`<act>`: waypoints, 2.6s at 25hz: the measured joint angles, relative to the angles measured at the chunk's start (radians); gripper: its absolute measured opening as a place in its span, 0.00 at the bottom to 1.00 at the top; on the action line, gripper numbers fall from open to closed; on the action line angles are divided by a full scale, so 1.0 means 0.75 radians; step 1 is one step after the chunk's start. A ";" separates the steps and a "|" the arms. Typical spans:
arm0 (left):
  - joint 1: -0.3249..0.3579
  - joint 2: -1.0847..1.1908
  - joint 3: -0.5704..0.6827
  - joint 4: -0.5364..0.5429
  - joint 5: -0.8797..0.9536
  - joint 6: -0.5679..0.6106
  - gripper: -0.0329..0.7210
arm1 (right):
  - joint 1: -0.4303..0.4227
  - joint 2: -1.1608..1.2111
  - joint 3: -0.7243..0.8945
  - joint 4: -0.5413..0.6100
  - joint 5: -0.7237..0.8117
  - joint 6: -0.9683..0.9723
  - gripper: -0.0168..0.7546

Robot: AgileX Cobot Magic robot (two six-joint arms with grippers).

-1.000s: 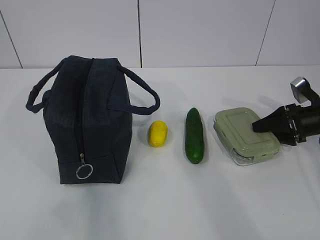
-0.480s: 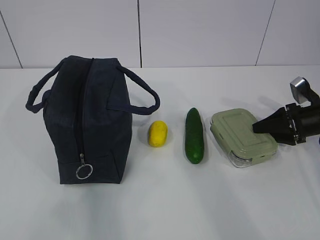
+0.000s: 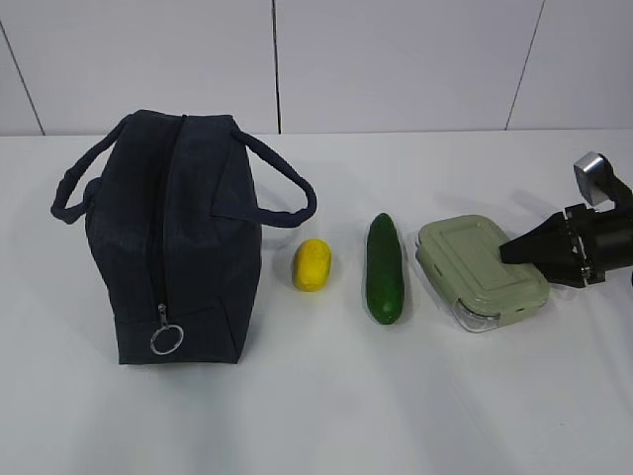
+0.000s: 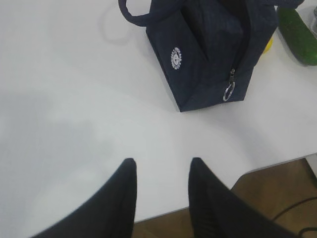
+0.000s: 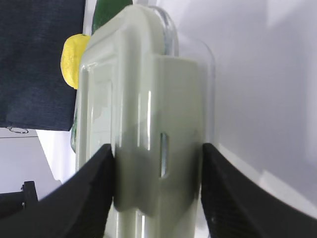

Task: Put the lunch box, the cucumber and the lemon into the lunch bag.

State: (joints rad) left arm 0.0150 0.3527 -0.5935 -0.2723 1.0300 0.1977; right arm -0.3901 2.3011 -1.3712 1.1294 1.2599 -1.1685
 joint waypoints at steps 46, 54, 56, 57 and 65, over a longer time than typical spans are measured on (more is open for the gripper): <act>-0.077 1.818 -0.750 -0.688 -0.225 0.475 0.10 | 0.000 0.000 -0.002 -0.012 0.005 0.033 0.54; -0.077 1.824 -0.938 -0.449 -0.168 0.352 0.07 | 0.000 0.000 -0.002 -0.012 0.005 0.038 0.54; -0.084 1.824 -0.997 -0.335 -0.131 0.291 0.07 | 0.000 0.000 -0.002 -0.012 0.005 0.039 0.54; -0.094 1.824 -1.025 -0.284 -0.113 0.267 0.07 | 0.000 0.000 -0.002 -0.012 0.005 0.039 0.54; -0.308 1.843 -1.110 0.142 -0.031 0.030 0.07 | 0.000 0.000 -0.002 -0.012 0.008 0.039 0.54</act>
State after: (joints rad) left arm -0.2159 1.7353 -1.4263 -0.1655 1.0071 0.2198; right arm -0.3901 2.3011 -1.3728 1.1203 1.2657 -1.1394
